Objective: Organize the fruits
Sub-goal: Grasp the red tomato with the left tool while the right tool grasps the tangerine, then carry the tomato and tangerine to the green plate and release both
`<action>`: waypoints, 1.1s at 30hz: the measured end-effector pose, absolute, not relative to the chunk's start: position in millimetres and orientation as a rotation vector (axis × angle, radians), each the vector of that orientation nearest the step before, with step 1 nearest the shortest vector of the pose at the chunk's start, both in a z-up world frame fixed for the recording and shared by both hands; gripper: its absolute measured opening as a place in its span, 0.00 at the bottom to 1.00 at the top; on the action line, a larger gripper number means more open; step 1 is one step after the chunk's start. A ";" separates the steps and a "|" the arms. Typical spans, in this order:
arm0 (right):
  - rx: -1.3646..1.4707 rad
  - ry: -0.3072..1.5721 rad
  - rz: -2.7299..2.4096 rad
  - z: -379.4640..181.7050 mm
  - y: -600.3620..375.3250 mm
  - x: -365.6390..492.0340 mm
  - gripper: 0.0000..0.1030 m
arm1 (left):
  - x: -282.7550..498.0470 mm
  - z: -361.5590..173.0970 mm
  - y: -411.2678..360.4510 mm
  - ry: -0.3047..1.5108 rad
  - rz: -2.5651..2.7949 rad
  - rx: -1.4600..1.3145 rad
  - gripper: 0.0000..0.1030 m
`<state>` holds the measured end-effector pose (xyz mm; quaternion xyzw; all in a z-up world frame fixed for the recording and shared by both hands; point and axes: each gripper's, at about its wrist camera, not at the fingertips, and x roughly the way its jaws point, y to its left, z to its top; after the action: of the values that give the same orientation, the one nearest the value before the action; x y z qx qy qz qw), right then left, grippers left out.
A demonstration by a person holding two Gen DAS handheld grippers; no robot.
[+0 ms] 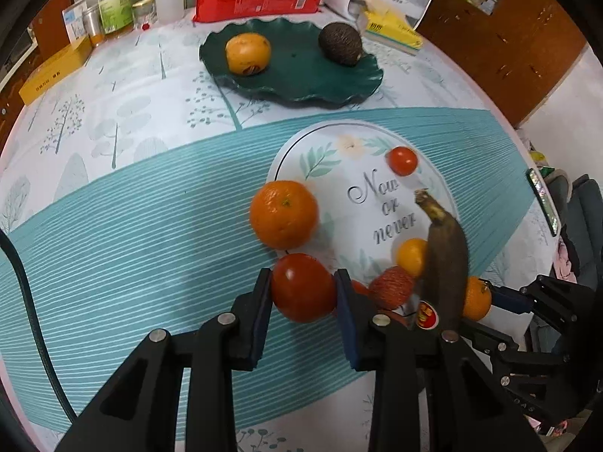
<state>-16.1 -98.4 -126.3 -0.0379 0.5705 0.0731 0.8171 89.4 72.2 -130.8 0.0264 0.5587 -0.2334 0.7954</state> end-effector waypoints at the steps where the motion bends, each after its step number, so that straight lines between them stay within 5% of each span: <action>1: -0.080 1.210 0.149 -122.5 -98.8 -17.6 0.35 | 88.5 -128.1 72.6 1.194 -0.505 0.057 0.29; 22: -0.038 1.064 0.056 -39.7 -114.7 13.7 0.35 | 100.8 -21.0 74.4 1.051 -0.549 0.048 0.30; 33: -0.022 0.918 0.110 60.9 -146.3 96.6 0.35 | 153.6 54.0 41.9 0.931 -0.487 0.093 0.30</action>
<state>96.6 -146.3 60.9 -0.0104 0.4429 0.0532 0.8949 153.6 41.9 54.0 0.0445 0.4443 -0.2323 0.8641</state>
